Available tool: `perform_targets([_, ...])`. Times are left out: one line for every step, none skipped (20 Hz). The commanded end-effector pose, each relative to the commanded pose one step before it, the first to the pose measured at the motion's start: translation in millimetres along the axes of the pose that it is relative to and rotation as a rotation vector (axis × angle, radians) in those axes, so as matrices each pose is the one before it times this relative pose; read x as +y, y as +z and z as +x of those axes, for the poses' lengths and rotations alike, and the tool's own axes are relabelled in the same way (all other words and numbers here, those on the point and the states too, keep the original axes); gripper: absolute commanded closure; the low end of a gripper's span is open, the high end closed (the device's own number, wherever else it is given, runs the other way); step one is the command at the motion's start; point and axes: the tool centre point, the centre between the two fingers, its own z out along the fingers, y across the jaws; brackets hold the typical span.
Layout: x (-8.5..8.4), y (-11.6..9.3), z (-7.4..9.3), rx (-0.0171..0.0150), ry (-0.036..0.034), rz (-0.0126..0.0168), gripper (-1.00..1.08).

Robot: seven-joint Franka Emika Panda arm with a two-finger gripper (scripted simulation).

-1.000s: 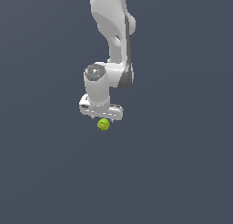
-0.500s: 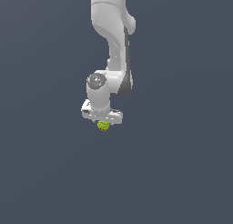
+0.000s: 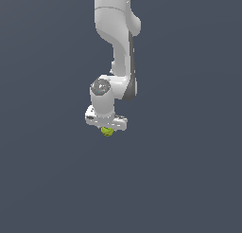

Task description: Pick up the object and move it to a goal position.

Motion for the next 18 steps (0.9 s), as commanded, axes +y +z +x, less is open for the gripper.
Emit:
perform_targets([0.02, 0.90, 0.05, -0.00026, 0.00002, -0.00013, 1.08])
perform_targets([0.00, 0.00, 0.00, 0.00000, 0.00000, 0.00000, 1.08])
perform_targets([0.00, 0.00, 0.00, 0.00000, 0.00000, 0.00000, 1.08])
perform_targets([0.00, 0.00, 0.00, 0.00000, 0.00000, 0.00000, 1.08])
perform_targets([0.00, 0.00, 0.00, 0.00000, 0.00000, 0.00000, 1.08])
perform_targets([0.06, -0.84, 0.07, 0.00058, 0.00010, 0.00036, 1.08])
perform_targets([0.07, -0.26, -0.03, 0.00000, 0.00000, 0.00000, 1.08])
perform_targets([0.22, -0.77, -0.08, 0.00000, 0.00000, 0.00000, 1.08])
perform_targets([0.37, -1.29, -0.13, 0.00000, 0.00000, 0.00000, 1.08])
perform_targets([0.51, -1.81, -0.18, 0.00000, 0.00000, 0.00000, 1.08])
perform_targets([0.66, -2.33, -0.23, 0.00000, 0.00000, 0.00000, 1.08])
perform_targets([0.81, -2.86, -0.28, 0.00000, 0.00000, 0.00000, 1.08])
perform_targets([0.96, -3.39, -0.33, 0.00000, 0.00000, 0.00000, 1.08])
perform_targets([1.12, -3.93, -0.38, 0.00000, 0.00000, 0.00000, 1.08])
perform_targets([1.27, -4.47, -0.43, 0.00000, 0.00000, 0.00000, 1.08])
perform_targets([1.43, -5.03, -0.49, 0.00000, 0.00000, 0.00000, 1.08])
perform_targets([1.59, -5.60, -0.54, 0.00000, 0.00000, 0.00000, 1.08])
perform_targets([1.75, -6.18, -0.59, 0.00000, 0.00000, 0.00000, 1.08])
